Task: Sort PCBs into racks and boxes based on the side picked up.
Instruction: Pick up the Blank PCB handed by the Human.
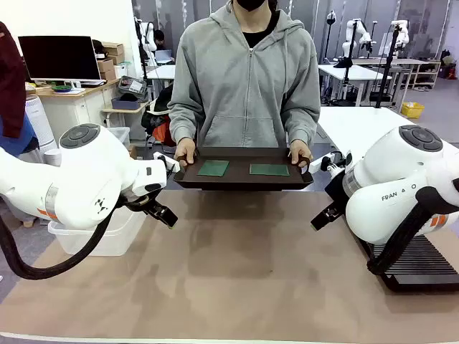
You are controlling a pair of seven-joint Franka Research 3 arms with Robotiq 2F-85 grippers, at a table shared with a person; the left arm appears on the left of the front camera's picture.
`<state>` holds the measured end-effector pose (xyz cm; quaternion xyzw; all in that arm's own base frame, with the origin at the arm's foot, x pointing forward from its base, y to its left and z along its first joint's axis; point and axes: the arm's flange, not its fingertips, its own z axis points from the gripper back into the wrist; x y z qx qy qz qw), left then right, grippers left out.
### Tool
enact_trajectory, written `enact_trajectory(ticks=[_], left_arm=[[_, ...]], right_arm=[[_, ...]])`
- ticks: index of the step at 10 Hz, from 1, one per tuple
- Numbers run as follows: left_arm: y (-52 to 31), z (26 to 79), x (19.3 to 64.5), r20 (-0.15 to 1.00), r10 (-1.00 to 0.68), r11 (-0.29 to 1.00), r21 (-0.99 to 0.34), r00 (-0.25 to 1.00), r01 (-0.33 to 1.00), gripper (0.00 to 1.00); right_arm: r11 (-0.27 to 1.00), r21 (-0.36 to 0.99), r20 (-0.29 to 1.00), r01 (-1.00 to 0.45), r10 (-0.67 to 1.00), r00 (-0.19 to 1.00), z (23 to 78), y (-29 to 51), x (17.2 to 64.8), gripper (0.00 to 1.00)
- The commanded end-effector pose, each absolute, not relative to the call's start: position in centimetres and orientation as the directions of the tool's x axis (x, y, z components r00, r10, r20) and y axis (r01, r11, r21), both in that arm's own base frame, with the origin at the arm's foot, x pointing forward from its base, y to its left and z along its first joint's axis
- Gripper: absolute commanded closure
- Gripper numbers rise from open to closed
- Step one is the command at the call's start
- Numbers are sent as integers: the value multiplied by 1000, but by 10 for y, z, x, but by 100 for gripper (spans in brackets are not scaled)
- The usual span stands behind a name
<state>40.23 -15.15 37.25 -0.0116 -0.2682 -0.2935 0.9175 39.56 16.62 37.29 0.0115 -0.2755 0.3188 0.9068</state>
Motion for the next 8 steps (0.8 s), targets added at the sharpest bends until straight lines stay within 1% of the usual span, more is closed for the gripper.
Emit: enact_trajectory(ticks=[1,8], left_arm=[[-151,372,402,499,-532,827,136,684,545,0],[-151,372,402,499,-532,827,136,684,545,0]], right_arm=[[796,-155,507,-585,572,645,373,166,396,0],[796,-155,507,-585,572,645,373,166,396,0]])
